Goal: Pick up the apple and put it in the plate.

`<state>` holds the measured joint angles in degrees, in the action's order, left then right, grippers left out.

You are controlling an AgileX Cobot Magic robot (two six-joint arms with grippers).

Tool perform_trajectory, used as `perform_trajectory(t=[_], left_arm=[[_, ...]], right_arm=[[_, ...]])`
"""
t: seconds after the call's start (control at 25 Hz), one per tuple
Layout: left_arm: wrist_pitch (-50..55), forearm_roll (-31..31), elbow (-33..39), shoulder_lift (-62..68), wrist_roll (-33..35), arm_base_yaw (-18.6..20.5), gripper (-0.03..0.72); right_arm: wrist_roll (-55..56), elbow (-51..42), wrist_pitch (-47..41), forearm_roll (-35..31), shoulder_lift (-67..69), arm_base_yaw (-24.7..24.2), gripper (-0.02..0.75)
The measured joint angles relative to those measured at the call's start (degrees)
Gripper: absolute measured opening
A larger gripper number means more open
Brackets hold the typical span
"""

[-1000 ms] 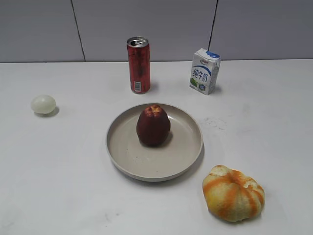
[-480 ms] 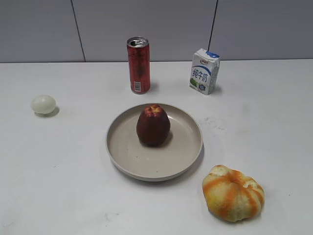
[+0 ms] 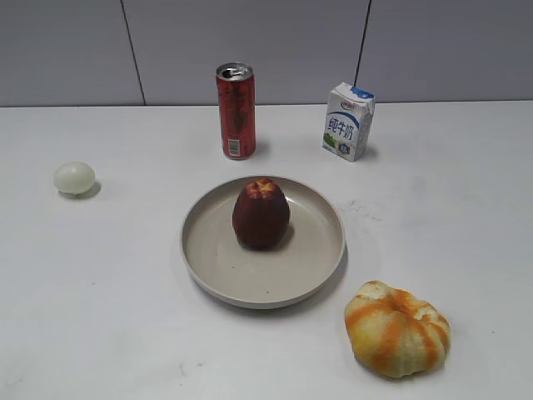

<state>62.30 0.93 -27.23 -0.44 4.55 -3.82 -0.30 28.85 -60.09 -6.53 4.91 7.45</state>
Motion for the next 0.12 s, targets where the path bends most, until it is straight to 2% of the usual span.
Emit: perform_trajectory(t=[0.12], left_arm=[[0.0, 0.0, 0.0, 0.0, 0.0, 0.0, 0.446]], right_arm=[[-0.1, -0.1, 0.0, 0.0, -2.9, 0.0, 0.59]])
